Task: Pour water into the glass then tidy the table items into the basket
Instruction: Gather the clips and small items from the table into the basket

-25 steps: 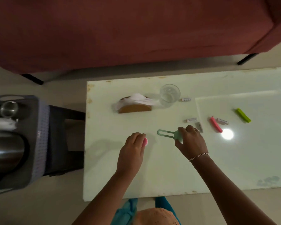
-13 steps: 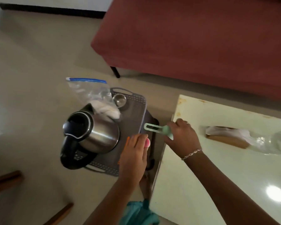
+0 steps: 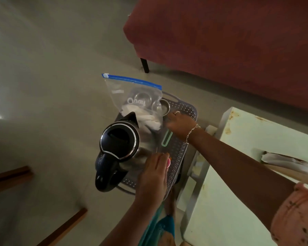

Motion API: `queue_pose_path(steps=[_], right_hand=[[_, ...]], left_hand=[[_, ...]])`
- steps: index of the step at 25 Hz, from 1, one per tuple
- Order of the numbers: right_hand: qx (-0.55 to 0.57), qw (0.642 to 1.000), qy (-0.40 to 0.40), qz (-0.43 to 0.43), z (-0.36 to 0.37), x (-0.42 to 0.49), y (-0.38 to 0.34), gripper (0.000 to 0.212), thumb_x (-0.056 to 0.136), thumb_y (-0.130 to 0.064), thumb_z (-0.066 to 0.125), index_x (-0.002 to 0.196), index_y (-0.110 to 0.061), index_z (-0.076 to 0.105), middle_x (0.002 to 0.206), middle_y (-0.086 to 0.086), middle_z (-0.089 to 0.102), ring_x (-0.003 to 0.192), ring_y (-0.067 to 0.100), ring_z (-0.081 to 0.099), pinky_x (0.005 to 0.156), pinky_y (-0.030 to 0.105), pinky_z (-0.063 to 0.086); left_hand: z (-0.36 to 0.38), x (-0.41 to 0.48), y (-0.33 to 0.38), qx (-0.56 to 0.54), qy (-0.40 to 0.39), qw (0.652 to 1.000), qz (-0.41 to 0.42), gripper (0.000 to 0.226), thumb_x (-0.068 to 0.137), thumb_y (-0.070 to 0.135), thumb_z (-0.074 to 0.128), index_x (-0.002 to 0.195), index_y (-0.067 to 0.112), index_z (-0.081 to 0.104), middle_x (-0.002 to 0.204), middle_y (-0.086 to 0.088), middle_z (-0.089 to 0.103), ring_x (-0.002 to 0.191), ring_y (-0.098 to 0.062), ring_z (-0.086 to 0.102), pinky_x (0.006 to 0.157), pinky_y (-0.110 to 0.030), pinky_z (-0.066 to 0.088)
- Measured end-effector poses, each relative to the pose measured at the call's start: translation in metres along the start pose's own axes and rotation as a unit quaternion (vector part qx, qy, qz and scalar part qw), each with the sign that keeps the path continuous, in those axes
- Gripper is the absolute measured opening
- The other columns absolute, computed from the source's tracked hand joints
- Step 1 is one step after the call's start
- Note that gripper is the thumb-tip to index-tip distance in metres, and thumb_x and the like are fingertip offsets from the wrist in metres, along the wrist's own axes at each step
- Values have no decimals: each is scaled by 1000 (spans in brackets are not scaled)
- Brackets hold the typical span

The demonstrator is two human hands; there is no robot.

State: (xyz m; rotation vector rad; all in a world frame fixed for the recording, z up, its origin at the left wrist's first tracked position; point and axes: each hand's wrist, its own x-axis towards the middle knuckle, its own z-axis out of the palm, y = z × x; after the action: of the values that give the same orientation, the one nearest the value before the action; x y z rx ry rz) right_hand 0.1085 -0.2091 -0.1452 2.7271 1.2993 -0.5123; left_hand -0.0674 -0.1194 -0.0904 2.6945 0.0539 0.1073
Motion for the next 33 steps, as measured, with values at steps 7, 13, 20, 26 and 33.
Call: queue_pose_path(steps=[7, 13, 20, 26, 33], right_hand=[[62, 997, -33, 13, 27, 17, -6, 36, 91, -9, 38, 125, -1, 41, 127, 25, 41, 109, 42, 45, 77, 51, 48], [65, 997, -45, 20, 34, 20, -3, 37, 93, -11, 38, 130, -5, 39, 128, 23, 41, 111, 39, 44, 82, 49, 48], [114, 981, 137, 78, 9, -13, 24, 26, 78, 1, 47, 102, 1, 59, 106, 26, 57, 92, 42, 56, 78, 46, 50], [130, 957, 227, 126, 6, -48, 34, 28, 70, 5, 64, 98, 1, 63, 98, 24, 62, 82, 41, 60, 64, 43, 55], [109, 952, 209, 194, 18, -82, 34, 34, 75, -7, 68, 108, 0, 60, 116, 26, 58, 102, 42, 58, 78, 46, 54]], left_hand=[[8, -1, -8, -10, -27, 999, 15, 38, 65, 7, 80, 100, 10, 66, 95, -5, 69, 83, -12, 66, 66, -16, 54], [23, 13, -6, -12, -32, 999, 24, 35, 64, 1, 80, 94, 6, 65, 90, -8, 69, 80, -15, 67, 62, -19, 56], [48, 42, -7, 4, -65, 998, -11, 29, 70, -1, 74, 97, 5, 64, 93, -9, 68, 84, -19, 66, 72, -22, 54], [73, 55, -12, 17, -104, 994, -14, 11, 84, 3, 60, 95, 0, 62, 90, -18, 64, 77, -32, 64, 63, -36, 54], [76, 51, -13, 27, -125, 991, -47, 34, 89, 15, 54, 121, 3, 51, 115, -17, 58, 101, -31, 60, 81, -36, 51]])
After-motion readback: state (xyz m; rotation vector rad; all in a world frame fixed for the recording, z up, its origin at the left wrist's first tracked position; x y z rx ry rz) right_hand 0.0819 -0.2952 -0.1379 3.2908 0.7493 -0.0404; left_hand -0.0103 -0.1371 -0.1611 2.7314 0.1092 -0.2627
